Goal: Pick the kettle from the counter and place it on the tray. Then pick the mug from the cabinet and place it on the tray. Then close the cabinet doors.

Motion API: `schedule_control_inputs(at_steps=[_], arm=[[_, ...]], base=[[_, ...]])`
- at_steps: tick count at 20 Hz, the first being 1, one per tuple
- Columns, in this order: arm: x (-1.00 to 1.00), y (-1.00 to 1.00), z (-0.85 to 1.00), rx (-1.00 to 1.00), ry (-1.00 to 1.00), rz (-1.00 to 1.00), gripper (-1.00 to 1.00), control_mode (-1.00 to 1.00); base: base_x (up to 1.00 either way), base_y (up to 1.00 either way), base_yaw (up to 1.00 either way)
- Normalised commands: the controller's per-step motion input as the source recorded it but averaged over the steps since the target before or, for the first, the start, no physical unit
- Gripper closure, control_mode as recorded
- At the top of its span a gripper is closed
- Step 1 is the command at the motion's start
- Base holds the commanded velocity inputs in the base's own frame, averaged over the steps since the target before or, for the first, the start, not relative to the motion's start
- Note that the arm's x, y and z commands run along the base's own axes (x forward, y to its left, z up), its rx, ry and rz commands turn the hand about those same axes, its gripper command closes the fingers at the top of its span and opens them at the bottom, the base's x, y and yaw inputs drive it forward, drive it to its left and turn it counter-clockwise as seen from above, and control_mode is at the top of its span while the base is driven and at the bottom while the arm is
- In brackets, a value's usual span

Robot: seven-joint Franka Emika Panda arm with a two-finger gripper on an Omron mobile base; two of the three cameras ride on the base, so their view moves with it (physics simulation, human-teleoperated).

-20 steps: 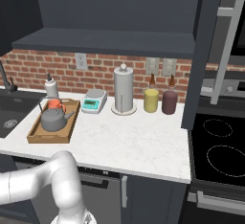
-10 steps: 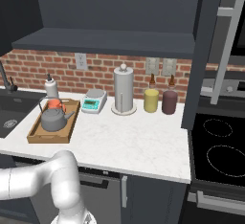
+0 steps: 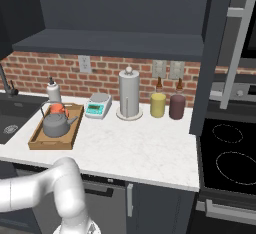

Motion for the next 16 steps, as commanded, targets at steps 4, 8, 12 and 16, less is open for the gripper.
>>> schedule_control_inputs(at_steps=[4,8,12,16], arm=[[0.00,-0.70,0.05,0.02,-0.07,0.01,-1.00,-1.00],[0.03,-0.68,0.10,0.03,-0.07,0.08,-1.00,-1.00],[0.19,-0.66,0.08,0.06,-0.05,0.16,-1.00,-1.00],[0.26,-0.67,0.04,0.08,-0.05,0.23,-1.00,-1.00]], base=[[0.00,0.00,0.00],[0.00,0.00,0.00],[0.00,0.00,0.00],[0.00,0.00,0.00]])
